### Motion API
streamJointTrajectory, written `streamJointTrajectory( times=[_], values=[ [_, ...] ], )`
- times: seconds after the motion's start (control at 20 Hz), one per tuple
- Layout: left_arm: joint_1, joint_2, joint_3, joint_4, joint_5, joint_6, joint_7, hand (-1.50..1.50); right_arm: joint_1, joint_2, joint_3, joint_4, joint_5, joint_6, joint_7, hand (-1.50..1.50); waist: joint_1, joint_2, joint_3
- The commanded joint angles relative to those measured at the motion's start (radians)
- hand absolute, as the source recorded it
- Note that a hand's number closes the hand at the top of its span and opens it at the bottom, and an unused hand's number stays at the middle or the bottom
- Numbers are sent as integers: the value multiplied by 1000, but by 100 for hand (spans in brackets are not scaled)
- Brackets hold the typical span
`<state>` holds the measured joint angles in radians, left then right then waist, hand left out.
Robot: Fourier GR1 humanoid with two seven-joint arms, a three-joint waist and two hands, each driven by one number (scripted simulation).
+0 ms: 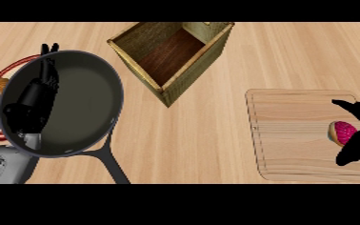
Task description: Pick the cupcake from the cutting board and place it in the basket
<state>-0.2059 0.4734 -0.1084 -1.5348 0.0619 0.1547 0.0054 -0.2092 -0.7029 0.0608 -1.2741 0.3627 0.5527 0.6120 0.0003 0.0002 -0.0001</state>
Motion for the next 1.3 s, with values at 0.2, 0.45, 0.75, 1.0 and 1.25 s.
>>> streamJointTrajectory(
  times=[0.2, 0.45, 0.75, 1.0, 1.25],
  values=[
    [-16, -7, 46, 34, -8, -103, -44, 0, 3, 24, -47, 33, 59, 41, -37, -150, 0, 0, 0],
    [23, -21, 20, -95, -34, -73, 58, 0, 58, 91, -73, 40, 83, -27, -72, 150, 2, -2, 0],
    [-8, -24, 65, 87, -24, -107, -96, 0, 4, 86, -27, 135, 194, -59, -210, 150, 1, 2, 0],
    [-51, -21, 70, 108, -15, -126, -68, 0, 18, 89, -26, 114, 258, -126, -257, 150, -2, 1, 0],
    [-17, -16, 32, -11, -32, -77, 24, 0, 16, 198, 4, -136, 336, -202, 68, 150, -10, -7, -1]
  ],
)
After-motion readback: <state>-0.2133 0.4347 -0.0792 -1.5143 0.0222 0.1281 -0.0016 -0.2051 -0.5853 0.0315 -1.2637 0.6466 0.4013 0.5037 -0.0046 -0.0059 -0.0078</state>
